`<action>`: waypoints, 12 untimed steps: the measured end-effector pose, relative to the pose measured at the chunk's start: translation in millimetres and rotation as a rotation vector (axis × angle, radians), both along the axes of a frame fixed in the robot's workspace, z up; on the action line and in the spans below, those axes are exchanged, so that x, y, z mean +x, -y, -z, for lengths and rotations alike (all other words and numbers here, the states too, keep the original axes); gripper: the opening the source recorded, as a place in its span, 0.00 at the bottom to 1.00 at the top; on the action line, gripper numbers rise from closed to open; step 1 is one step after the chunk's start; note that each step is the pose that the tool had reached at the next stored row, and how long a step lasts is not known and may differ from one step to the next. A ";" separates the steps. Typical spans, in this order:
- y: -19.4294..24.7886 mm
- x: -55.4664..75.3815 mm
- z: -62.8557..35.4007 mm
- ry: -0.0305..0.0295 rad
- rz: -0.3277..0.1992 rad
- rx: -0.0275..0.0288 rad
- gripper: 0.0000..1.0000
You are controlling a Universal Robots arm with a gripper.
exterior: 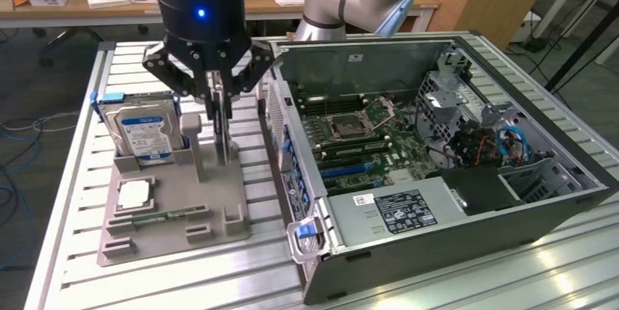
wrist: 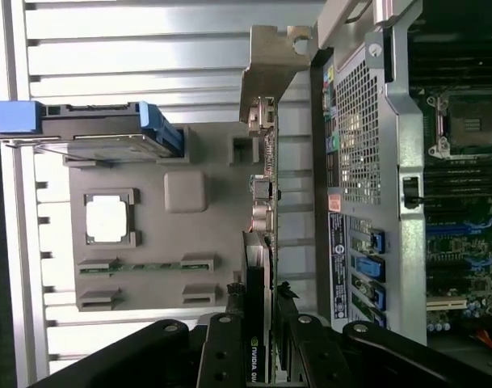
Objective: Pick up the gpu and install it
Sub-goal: 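Pick up the gpu and move the gpu toward the slot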
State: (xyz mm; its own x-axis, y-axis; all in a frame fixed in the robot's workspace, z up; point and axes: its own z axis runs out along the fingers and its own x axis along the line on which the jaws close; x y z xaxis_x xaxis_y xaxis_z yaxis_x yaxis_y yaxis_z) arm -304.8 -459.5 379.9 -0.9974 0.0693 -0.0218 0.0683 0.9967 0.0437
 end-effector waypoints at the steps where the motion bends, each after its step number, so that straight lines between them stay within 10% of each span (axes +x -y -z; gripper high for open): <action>1: -0.1 -0.2 -2.7 0.0001 0.000 0.0000 0.26; 12: -0.2 -0.8 -37.5 0.0005 0.000 0.0000 0.26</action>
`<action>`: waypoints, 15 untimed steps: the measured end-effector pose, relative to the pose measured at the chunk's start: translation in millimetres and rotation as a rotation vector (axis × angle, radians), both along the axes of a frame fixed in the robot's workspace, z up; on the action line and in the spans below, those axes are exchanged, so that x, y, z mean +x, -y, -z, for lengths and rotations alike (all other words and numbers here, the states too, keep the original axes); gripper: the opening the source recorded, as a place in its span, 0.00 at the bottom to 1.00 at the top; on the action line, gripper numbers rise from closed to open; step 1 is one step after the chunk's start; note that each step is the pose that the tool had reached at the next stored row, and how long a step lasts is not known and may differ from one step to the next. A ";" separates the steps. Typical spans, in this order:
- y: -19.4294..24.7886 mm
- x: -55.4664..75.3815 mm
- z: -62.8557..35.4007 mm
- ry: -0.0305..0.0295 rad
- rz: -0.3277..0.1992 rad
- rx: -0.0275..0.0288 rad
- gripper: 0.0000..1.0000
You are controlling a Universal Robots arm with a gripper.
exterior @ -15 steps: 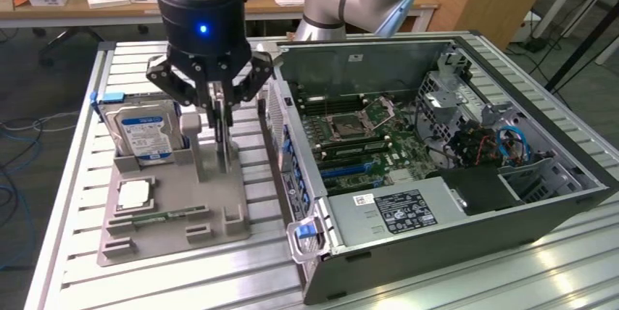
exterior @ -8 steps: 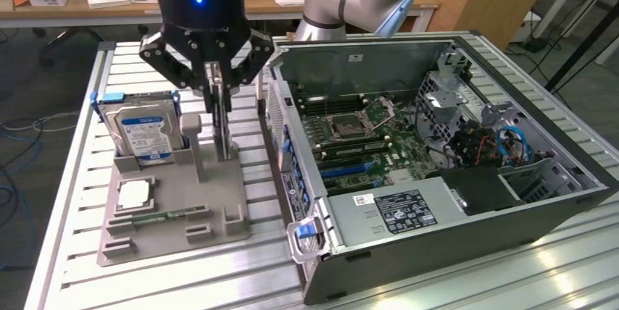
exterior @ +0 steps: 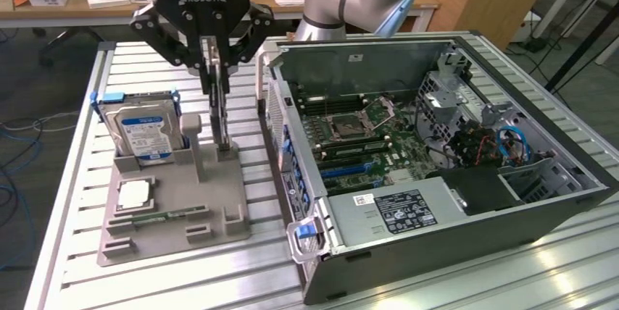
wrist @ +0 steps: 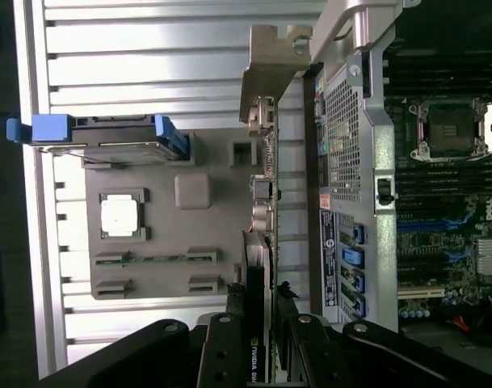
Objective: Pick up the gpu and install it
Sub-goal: 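Pick up the gpu and move the gpu toward the slot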
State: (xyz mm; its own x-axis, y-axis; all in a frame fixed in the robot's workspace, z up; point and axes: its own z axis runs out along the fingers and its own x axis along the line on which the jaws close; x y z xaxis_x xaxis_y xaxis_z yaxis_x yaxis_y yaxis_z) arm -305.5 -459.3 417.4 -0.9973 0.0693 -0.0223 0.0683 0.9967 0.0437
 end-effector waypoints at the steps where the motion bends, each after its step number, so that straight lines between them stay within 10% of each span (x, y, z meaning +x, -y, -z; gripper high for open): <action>1: 0.0 0.0 -1.0 -0.0001 0.000 0.0000 0.26; 15: 0.0 0.0 -1.0 -0.0001 0.000 0.0000 0.26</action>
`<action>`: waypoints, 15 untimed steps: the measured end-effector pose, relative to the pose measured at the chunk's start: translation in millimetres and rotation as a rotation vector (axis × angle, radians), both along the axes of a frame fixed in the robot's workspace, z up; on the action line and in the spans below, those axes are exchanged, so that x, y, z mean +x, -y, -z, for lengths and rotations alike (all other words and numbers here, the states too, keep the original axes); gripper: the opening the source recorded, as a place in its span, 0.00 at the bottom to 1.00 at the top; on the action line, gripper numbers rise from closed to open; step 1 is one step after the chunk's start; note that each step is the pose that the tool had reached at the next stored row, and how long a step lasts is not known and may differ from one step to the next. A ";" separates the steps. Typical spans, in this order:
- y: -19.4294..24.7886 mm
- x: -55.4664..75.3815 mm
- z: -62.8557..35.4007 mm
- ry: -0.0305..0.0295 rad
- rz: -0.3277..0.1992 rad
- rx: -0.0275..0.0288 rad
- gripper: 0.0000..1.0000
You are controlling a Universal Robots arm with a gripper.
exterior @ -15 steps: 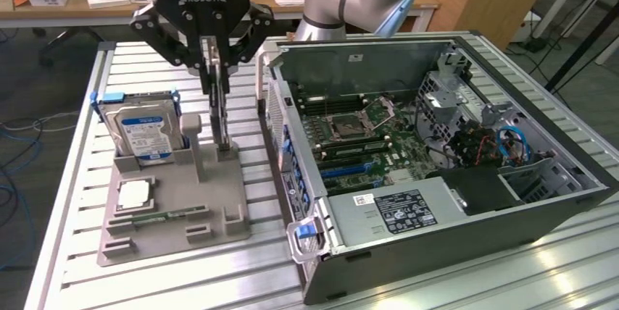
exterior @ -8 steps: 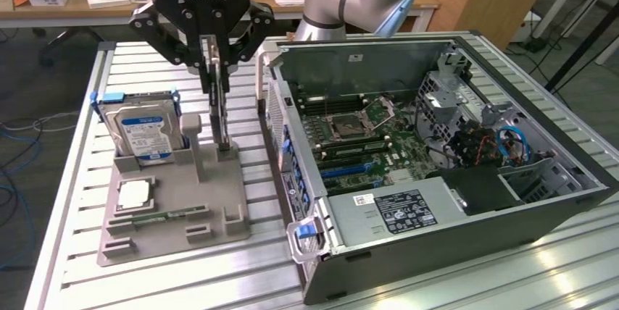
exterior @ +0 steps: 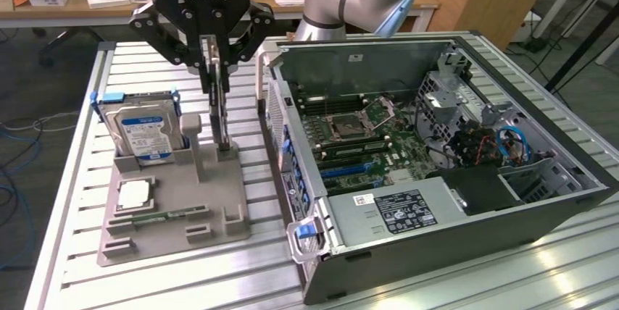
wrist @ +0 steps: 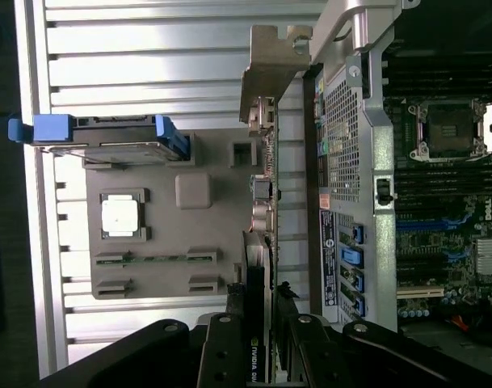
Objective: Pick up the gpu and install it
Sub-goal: 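Pick up the gpu and move the gpu toward the slot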
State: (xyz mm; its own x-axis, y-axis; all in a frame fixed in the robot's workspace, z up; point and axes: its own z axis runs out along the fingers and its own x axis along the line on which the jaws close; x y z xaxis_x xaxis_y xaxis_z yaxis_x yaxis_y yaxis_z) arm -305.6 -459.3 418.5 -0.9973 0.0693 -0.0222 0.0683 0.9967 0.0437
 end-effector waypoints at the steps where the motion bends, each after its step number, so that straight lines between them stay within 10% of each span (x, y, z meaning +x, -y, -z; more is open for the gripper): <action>1: 0.0 0.0 0.0 0.0000 0.000 -0.0001 0.26; 15: 0.0 7.3 0.0 0.0000 -0.001 0.0000 0.26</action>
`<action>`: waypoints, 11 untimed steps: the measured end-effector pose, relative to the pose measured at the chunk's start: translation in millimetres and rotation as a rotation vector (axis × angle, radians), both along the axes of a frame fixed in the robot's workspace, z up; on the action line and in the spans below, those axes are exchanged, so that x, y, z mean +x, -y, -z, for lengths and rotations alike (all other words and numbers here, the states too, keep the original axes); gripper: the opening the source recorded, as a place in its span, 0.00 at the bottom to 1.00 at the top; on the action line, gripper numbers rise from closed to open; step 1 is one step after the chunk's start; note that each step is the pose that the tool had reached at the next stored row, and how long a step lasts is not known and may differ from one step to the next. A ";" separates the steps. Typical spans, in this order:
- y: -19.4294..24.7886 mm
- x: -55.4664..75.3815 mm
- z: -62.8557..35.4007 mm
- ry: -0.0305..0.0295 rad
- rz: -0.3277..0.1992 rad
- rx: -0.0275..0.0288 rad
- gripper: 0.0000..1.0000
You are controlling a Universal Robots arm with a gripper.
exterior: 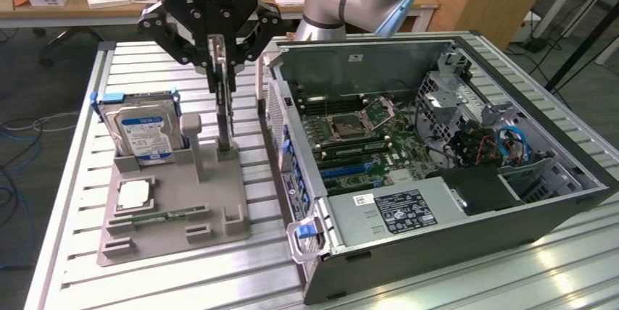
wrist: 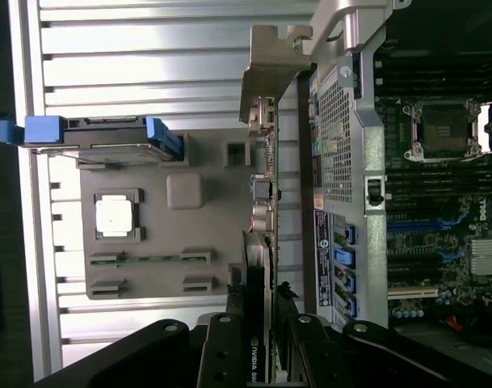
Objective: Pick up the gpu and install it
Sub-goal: 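Pick up the gpu and move the gpu toward the slot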
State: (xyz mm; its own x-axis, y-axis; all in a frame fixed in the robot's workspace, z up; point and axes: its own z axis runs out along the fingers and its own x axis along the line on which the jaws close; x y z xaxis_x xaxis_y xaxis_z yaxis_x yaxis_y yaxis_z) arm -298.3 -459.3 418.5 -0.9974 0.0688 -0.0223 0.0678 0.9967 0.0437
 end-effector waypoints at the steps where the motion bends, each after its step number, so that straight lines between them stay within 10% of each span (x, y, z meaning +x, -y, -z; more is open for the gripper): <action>1: 0.0 0.6 0.0 0.0000 0.000 0.0000 0.26; 11: 0.0 3.4 0.0 -0.0001 0.000 0.0000 0.26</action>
